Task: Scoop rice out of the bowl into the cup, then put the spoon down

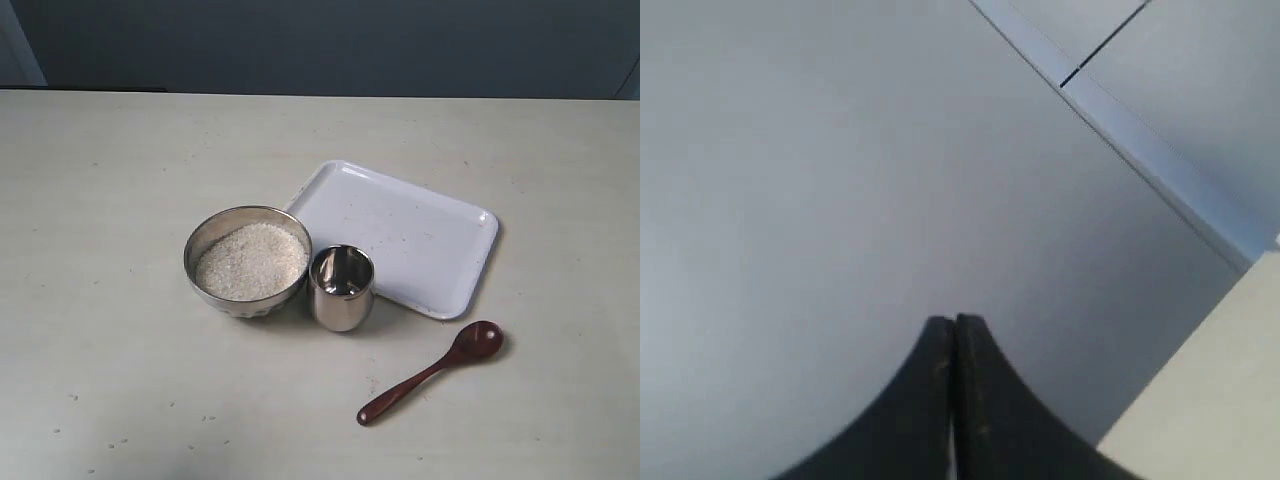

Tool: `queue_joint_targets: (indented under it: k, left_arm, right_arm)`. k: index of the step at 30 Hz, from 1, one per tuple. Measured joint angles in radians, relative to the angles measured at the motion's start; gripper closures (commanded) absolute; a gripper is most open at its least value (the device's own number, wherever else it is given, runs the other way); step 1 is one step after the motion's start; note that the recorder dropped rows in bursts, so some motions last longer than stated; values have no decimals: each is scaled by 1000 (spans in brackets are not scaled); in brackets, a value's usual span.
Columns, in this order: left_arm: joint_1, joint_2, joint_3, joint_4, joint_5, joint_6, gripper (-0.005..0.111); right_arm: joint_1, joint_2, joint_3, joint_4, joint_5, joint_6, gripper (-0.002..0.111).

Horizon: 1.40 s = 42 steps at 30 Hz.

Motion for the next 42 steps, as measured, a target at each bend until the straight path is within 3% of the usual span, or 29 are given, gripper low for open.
queue_joint_targets:
  k: [11, 18, 22, 27, 33, 37, 42]
  left_arm:
    - [0, 0, 0, 0, 0, 0, 106]
    - [0, 0, 0, 0, 0, 0, 106]
    - [0, 0, 0, 0, 0, 0, 106]
    - [0, 0, 0, 0, 0, 0, 106]
    - [0, 0, 0, 0, 0, 0, 106]
    - [0, 0, 0, 0, 2, 0, 106]
    - [0, 0, 0, 0, 2, 0, 106]
  right_arm:
    - [0, -2, -56, 28, 0, 355, 109]
    - [0, 13, -331, -478, 75, 335, 109]
    - [0, 128, -540, -592, 424, 313, 109]
    - [0, 382, -762, -379, 903, -4, 109]
    - [21, 704, -824, 24, 1315, -304, 109]
    - [81, 862, -824, 53, 1368, -317, 109]
    - [249, 970, -769, 56, 1283, -214, 109]
